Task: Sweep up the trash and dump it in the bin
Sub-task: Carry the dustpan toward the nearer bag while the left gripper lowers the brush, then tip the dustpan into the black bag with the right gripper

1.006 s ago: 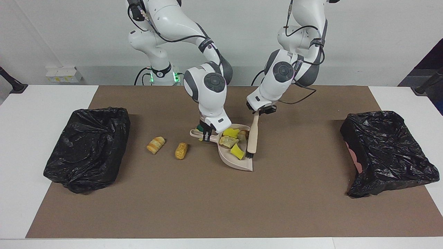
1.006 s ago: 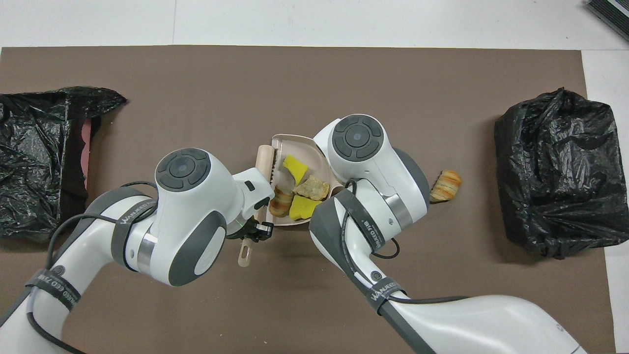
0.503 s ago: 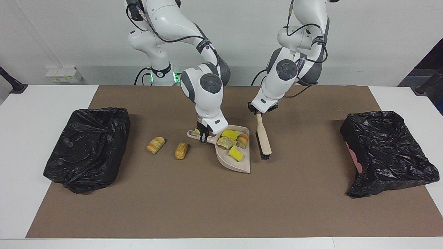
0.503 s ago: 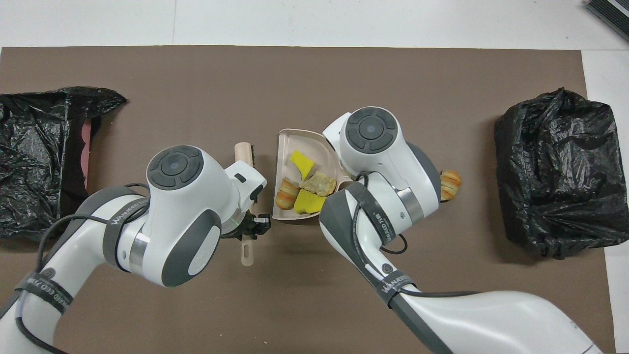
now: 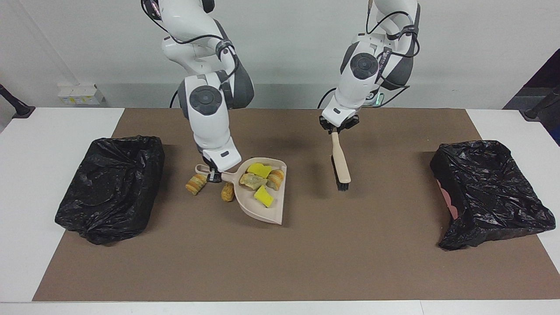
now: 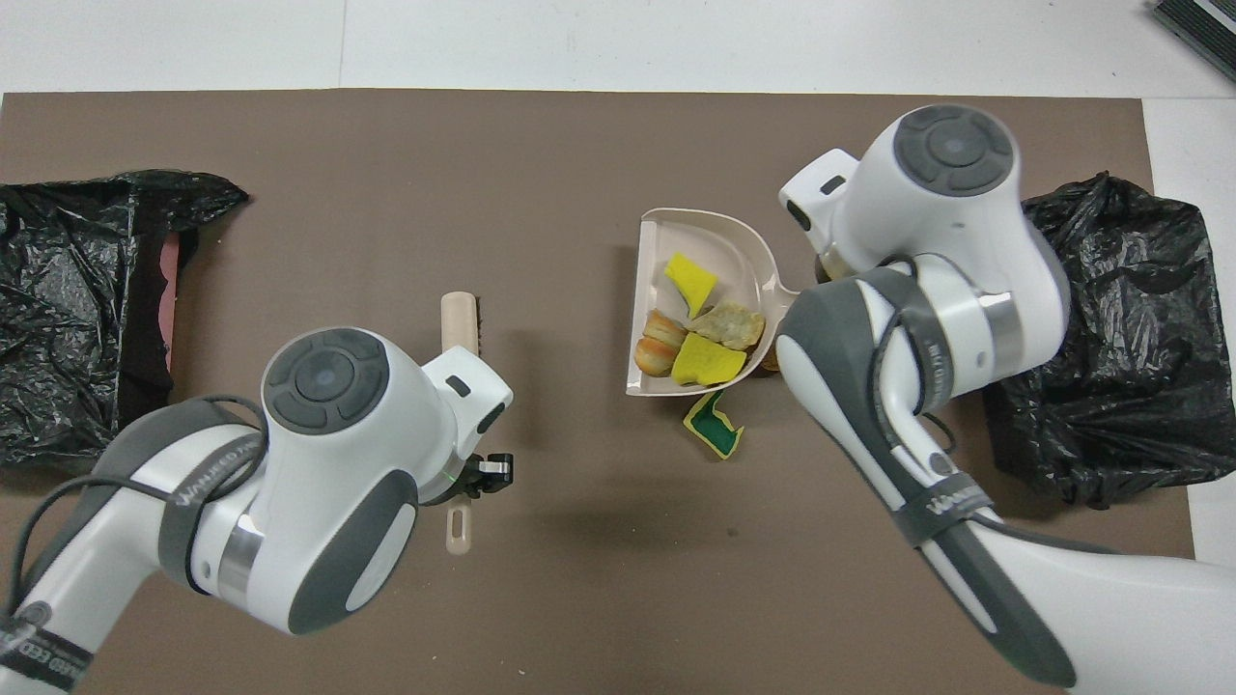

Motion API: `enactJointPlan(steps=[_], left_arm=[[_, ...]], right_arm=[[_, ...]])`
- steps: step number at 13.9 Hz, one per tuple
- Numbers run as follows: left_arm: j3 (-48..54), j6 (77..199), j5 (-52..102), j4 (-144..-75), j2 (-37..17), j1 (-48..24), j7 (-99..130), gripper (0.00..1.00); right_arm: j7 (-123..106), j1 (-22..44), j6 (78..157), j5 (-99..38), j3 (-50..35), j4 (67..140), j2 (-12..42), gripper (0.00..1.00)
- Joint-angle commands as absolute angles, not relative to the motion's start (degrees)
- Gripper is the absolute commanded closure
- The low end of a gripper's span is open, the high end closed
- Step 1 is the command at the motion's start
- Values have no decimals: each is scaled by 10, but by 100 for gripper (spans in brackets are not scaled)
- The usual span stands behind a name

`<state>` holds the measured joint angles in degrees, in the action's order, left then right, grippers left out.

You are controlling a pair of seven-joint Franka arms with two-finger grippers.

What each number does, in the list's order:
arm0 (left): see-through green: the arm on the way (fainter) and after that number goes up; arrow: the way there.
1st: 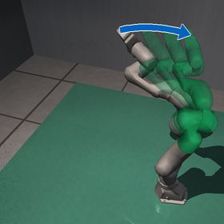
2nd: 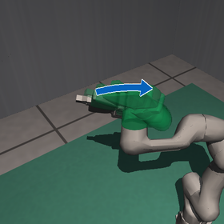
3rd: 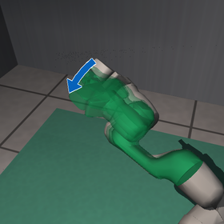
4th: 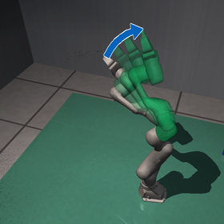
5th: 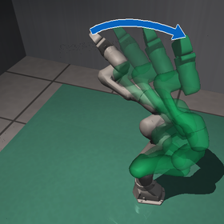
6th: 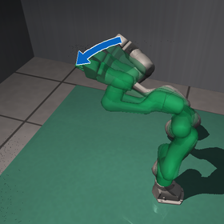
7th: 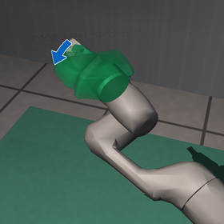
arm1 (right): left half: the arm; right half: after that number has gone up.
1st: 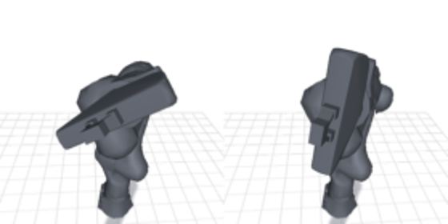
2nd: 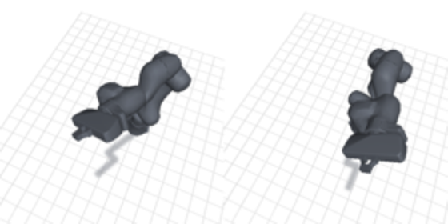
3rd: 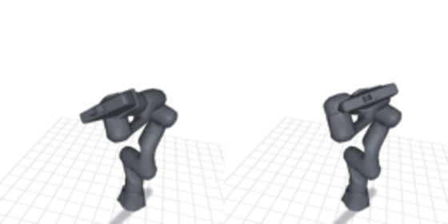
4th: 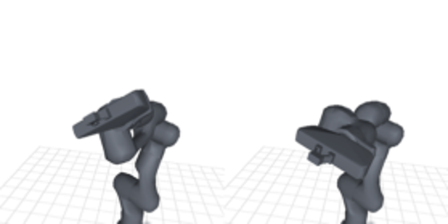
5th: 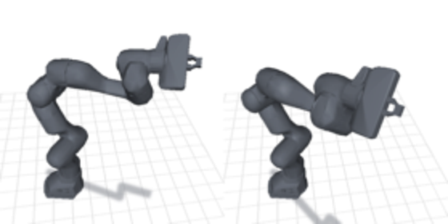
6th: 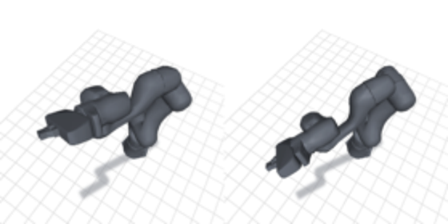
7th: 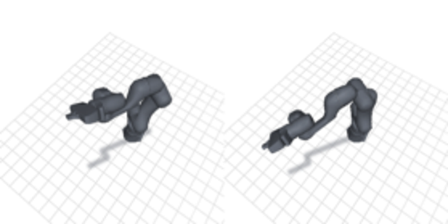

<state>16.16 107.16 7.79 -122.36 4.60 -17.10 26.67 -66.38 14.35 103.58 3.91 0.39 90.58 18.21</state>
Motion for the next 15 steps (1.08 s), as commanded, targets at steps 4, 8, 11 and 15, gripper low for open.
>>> enactJointPlan(steps=[4,8,11,15], left_arm=[[218,1135,113,-1369,132,-254,356,100],[293,1186,158,-1418,137,-260,378,100],[323,1203,189,-1431,143,-259,398,100],[324,1210,223,-1445,140,-260,404,100]], right_arm=[[-823,27,976,23,2,893,144,100],[-898,-56,978,36,5,892,128,100],[-998,-132,985,69,4,891,118,100],[-1127,-211,1075,160,4,894,114,100]])
